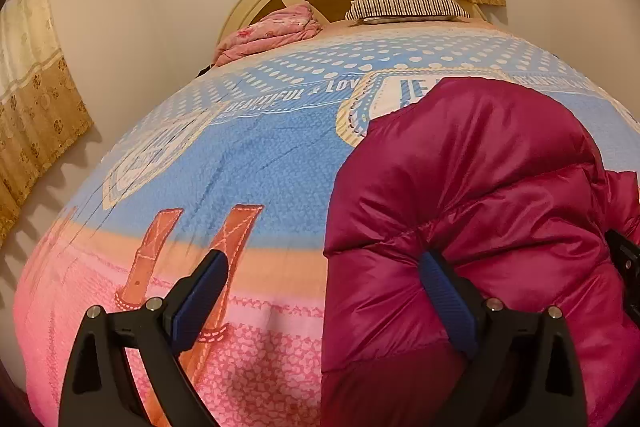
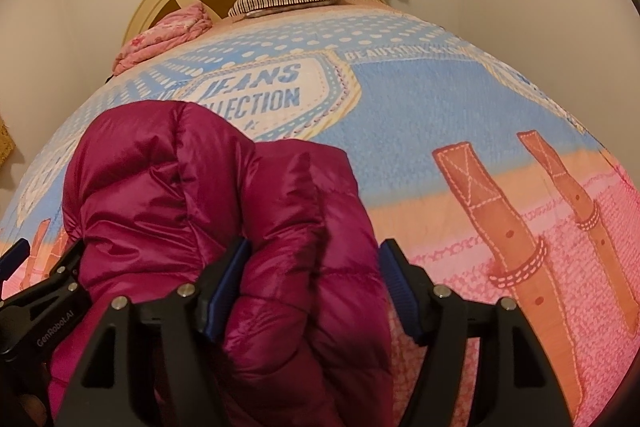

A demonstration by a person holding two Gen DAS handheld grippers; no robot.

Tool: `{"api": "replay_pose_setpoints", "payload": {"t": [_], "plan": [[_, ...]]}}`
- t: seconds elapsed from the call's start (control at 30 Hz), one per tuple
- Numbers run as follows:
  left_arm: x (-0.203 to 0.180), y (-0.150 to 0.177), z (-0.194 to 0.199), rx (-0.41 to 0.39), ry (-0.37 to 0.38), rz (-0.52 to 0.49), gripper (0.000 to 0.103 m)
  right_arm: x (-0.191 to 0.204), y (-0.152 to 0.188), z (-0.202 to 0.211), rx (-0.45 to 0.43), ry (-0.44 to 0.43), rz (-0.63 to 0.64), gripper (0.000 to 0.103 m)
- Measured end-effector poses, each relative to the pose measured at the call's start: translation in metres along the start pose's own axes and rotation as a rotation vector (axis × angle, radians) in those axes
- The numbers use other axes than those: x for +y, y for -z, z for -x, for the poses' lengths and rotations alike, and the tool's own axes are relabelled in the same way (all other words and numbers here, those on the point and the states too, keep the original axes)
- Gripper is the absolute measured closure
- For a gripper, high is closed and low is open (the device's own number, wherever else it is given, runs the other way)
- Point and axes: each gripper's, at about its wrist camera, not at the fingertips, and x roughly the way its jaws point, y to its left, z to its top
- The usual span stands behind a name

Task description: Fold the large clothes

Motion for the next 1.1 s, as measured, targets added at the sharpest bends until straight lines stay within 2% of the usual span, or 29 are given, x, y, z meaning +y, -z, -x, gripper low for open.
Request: {"api": "replay_pose_setpoints", "payload": {"t": [1.1], "plan": [[0.007,0.006,-0.017,0.036,0.061,0.039,0.004,-0.009,0.007,-0.017,0.055,-0.034,-0.021,0.028]]}}
